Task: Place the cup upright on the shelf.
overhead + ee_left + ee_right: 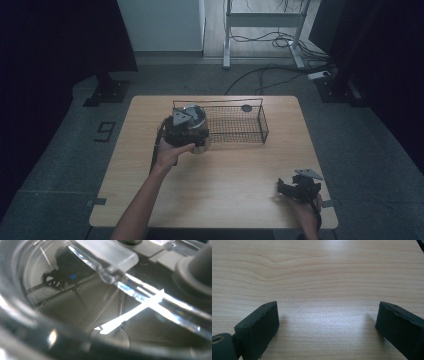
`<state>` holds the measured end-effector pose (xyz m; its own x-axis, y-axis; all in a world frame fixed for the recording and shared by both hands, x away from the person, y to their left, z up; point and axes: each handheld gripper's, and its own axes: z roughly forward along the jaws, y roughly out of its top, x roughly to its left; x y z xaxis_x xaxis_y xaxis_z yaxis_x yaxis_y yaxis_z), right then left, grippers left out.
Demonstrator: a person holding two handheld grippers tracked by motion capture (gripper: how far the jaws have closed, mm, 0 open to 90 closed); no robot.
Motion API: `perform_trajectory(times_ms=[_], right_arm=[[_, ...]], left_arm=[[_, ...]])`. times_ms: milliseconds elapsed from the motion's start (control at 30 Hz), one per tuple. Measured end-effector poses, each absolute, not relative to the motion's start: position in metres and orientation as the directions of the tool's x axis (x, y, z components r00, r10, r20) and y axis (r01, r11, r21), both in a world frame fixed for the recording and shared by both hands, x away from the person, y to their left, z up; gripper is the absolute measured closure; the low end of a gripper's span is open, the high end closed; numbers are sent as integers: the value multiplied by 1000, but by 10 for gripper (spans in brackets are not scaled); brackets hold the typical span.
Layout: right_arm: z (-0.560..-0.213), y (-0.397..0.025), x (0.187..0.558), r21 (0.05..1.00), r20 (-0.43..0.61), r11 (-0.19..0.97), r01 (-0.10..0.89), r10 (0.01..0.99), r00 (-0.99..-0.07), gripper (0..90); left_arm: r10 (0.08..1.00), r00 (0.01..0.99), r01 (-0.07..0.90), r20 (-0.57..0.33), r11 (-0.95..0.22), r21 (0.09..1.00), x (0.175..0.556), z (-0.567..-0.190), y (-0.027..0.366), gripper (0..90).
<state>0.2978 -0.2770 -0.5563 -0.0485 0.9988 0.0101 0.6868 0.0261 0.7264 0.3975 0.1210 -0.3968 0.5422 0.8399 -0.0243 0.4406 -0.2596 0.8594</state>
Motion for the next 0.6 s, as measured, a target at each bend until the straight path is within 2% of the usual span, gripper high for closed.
perform_trajectory(times_ms=[600], right_arm=[[-556,-277,297,726,12,27,687,999,-52,50]], left_arm=[[837,547,434,-21,-262,862,417,-391,119,40]])
